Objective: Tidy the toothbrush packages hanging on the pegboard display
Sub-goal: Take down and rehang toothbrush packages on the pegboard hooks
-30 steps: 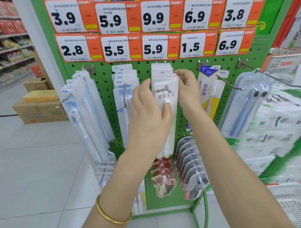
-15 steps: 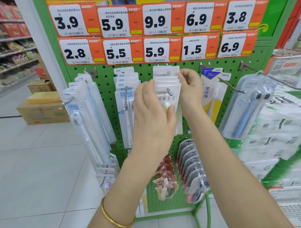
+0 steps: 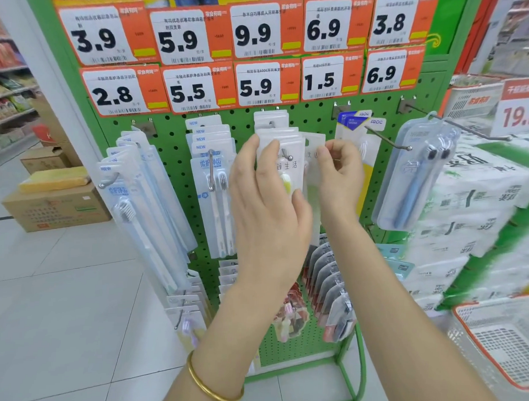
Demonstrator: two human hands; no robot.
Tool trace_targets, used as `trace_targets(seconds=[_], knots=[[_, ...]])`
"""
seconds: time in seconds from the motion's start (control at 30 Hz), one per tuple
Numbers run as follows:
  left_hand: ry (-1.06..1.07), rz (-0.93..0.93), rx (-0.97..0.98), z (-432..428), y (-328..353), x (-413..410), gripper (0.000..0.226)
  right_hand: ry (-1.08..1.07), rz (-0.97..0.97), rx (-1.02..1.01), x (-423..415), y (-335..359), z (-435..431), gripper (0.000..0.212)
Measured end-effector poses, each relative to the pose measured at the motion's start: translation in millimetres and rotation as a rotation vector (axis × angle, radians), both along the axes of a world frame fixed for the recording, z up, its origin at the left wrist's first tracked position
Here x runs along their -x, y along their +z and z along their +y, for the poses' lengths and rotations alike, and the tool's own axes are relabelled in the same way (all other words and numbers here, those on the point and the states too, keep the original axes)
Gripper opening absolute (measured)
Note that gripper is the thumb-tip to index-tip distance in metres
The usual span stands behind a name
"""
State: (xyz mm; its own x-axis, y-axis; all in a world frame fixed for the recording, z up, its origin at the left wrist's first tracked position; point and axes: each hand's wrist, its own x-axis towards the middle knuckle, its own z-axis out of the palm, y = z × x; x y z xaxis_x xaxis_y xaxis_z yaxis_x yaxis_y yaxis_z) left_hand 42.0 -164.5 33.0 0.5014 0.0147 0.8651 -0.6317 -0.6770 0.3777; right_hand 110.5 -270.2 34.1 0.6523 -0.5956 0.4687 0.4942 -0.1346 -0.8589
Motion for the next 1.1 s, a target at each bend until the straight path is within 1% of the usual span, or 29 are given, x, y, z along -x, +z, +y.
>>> trace_targets(seconds=[0.2,0.37,0.4,0.47,0.53,0.63,0.67,0.73,0.77,0.8,0.87,0.93,1.03,1.1], knots=[[-0.094,-0.146,0.036,-9,-13,19,0.051,-0.064,0.013,-0.013,31,-16,-12,0.02],[-0.167,-0.165,0.002,-31,-34,33,0.049,-0.062,0.077,-0.014,62,-34,-27,0.017],[-0.186,-0.133,-0.007,-36,-40,35,0.048,-0.054,0.086,-0.02,68,-38,-31,0.018],[-0.234,0.003,0.023,-47,-52,39,0.045,-0.037,0.095,-0.023,79,-46,-41,0.021],[-0.263,0.192,0.092,-59,-65,39,0.042,-0.007,0.121,-0.03,88,-55,-54,0.022],[-0.343,0.52,0.188,-77,-86,36,0.046,0.043,0.187,-0.07,100,-71,-74,0.015],[-0.398,0.604,0.215,-83,-93,35,0.043,0.063,0.205,-0.086,104,-78,-81,0.012],[-0.53,0.77,0.279,-96,-101,40,0.022,0.103,0.243,-0.113,112,-89,-90,0.012],[-0.574,0.831,0.305,-101,-107,44,0.017,0.118,0.26,-0.121,117,-94,-94,0.012],[-0.591,0.857,0.318,-106,-111,48,0.017,0.128,0.275,-0.126,122,-99,-97,0.012],[-0.587,0.854,0.351,-115,-121,58,0.024,0.145,0.311,-0.136,131,-108,-106,0.01],[-0.592,0.873,0.409,-121,-130,61,0.023,0.192,0.374,-0.157,141,-114,-114,0.011],[-0.565,0.921,0.51,-126,-138,58,0.021,0.246,0.536,-0.17,156,-133,-120,0.017],[-0.538,0.936,0.55,-128,-141,52,0.021,0.281,0.613,-0.164,164,-151,-119,0.026]])
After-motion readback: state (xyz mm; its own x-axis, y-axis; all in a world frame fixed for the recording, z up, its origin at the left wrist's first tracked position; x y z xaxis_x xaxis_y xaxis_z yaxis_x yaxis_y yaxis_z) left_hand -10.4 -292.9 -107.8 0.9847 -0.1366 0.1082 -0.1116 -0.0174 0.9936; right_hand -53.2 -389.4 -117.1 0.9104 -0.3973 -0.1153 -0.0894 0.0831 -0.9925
